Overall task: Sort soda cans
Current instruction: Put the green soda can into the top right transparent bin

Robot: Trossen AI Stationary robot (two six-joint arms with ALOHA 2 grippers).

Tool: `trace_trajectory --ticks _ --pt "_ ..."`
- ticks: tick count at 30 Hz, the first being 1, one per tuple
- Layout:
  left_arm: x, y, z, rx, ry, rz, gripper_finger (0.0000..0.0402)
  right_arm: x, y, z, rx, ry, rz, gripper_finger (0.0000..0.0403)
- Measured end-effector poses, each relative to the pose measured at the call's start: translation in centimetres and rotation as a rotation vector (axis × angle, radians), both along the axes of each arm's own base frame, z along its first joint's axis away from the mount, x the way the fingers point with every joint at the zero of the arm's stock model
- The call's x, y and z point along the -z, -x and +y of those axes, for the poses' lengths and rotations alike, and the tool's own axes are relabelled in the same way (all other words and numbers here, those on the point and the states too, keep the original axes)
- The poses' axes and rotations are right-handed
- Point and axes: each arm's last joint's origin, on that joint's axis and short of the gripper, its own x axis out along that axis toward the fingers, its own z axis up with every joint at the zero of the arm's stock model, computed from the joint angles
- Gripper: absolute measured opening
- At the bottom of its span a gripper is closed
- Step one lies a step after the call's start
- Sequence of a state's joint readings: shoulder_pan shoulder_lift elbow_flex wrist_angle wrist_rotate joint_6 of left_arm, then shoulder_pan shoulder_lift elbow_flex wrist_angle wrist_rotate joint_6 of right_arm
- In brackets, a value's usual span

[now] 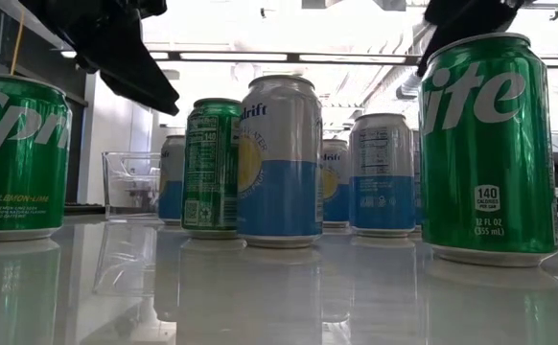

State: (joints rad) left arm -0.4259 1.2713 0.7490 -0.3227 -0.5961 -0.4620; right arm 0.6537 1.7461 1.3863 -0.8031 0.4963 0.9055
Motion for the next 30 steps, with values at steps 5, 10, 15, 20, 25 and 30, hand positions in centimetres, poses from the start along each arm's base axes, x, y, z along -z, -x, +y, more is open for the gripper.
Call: trace_trajectory --ticks 5,10,15,20,25,30 --pt "0.0 0.0 0.0 -0.001 0.0 0.001 0.0303 -0.3 -0.5 0.5 0.033 0.071 0.066 0.0339" --pt "0.0 0.0 0.0 -0.003 0.002 0.002 0.0303 -0.1 0.0 0.4 0.071 0.085 0.107 0.0339" --pt "0.0 0.0 0.0 -0.003 0.003 0.001 0.0303 -0.1 0.3 1.1 0.047 0.077 0.097 0.0339" --pt "0.0 0.0 0.0 -0.005 0.005 0.001 0.0303 -0.1 0.2 1.2 0.046 0.06 0.092 0.0339" --pt "0.0 0.0 0.0 -0.004 0.005 0.001 0.0303 -0.1 0.2 1.1 0.044 0.042 0.107 0.0339" --pt "0.0 0.1 -0.1 0.001 0.006 0.001 0.0303 0.1 0.3 1.0 0.043 0.052 0.13 0.0339"
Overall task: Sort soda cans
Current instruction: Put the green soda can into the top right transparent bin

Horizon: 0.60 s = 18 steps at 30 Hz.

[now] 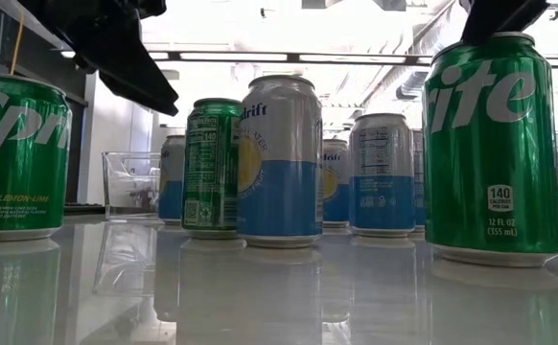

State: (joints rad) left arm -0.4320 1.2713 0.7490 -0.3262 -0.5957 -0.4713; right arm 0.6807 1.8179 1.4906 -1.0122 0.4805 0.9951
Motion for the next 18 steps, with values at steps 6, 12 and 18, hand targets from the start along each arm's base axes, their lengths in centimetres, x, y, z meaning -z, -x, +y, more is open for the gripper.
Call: trace_trajectory --ticks 6,12,18 --pt "0.0 0.2 -0.4 0.017 0.002 -0.001 0.0303 2.0 -0.4 0.3 -0.01 0.008 0.093 0.0339" --pt "0.0 0.2 -0.6 0.021 0.006 -0.003 0.0303 3.1 -0.9 0.4 -0.03 0.023 0.13 0.0338" --pt "0.0 0.2 -0.6 0.013 -0.002 -0.008 0.0303 3.1 -1.3 -0.1 -0.014 0.02 0.125 0.0312"
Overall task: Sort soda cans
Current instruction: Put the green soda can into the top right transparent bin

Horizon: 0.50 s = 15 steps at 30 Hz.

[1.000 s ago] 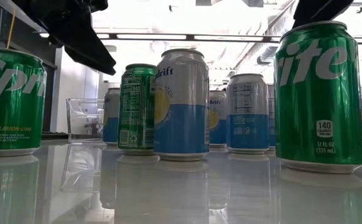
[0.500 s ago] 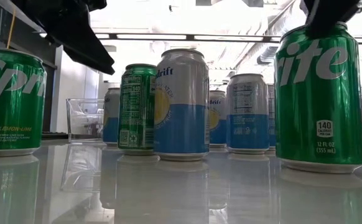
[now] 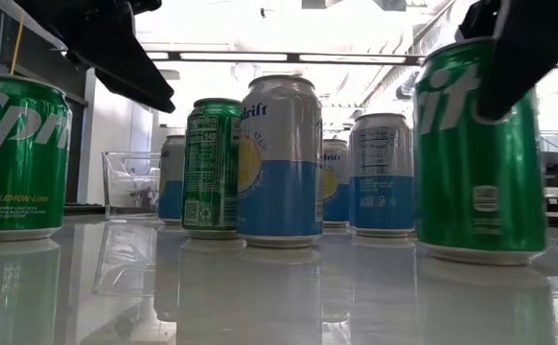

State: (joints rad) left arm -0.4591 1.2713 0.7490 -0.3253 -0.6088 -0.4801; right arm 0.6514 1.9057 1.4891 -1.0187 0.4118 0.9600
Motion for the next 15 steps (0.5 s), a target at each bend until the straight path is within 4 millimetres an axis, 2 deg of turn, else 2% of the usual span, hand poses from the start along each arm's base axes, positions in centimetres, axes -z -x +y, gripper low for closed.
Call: trace_trajectory --ticks 4,11,15 --pt "0.0 0.0 0.0 -0.004 -0.003 -0.002 0.0303 0.0 -0.6 -0.4 0.002 -0.011 -0.022 0.0294" --pt "0.0 0.0 0.0 -0.008 0.001 -0.003 0.0303 -0.4 -0.8 -0.8 -0.082 0.013 -0.004 0.0289" --pt "0.0 0.0 0.0 -0.008 0.001 -0.003 0.0303 -2.9 0.0 -1.2 -0.173 0.011 -0.045 0.0288"
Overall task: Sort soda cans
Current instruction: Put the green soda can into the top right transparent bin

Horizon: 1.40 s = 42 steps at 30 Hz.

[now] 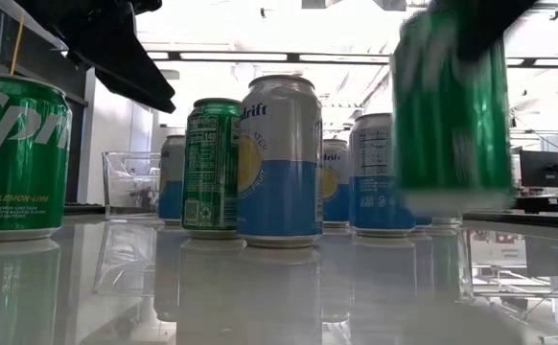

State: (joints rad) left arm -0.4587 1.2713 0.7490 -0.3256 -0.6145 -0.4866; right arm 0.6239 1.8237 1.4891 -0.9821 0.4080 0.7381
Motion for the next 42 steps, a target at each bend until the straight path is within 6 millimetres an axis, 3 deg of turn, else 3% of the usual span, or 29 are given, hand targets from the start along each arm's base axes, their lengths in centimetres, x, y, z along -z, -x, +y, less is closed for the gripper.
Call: trace_trajectory --ticks 4,8,14,21,27,32,37,42 --pt "0.0 0.0 0.0 -0.001 0.001 -0.001 0.0303 -4.5 1.4 -0.8 -0.079 -0.027 -0.107 0.0287" --pt "0.0 0.0 0.0 -0.004 0.006 -0.003 0.0303 -9.6 3.7 -3.2 -0.066 0.073 -0.229 0.0287" --pt "0.0 0.0 0.0 -0.005 0.006 -0.003 0.0303 -14.8 7.4 -10.9 0.046 0.243 -0.27 0.0287" --pt "-0.1 0.0 0.0 -0.004 0.002 -0.009 0.0303 -17.5 10.3 -21.4 0.206 0.349 -0.186 0.0287" --pt "-0.1 -0.1 0.0 -0.004 0.002 -0.01 0.0303 -17.3 12.0 -29.1 0.257 0.243 -0.125 0.0287" --pt "-0.1 -0.1 0.1 -0.019 -0.019 -0.018 0.0303 -13.8 12.0 -34.3 0.282 0.178 -0.193 0.0287" --pt "-0.1 -0.1 0.1 -0.018 -0.026 -0.017 0.0303 -9.7 12.6 -37.8 0.332 0.126 -0.174 0.0287" --pt "-0.1 -0.2 0.4 -0.03 -0.025 -0.021 0.0303 -5.8 13.1 -39.4 0.345 0.034 -0.069 0.0287"
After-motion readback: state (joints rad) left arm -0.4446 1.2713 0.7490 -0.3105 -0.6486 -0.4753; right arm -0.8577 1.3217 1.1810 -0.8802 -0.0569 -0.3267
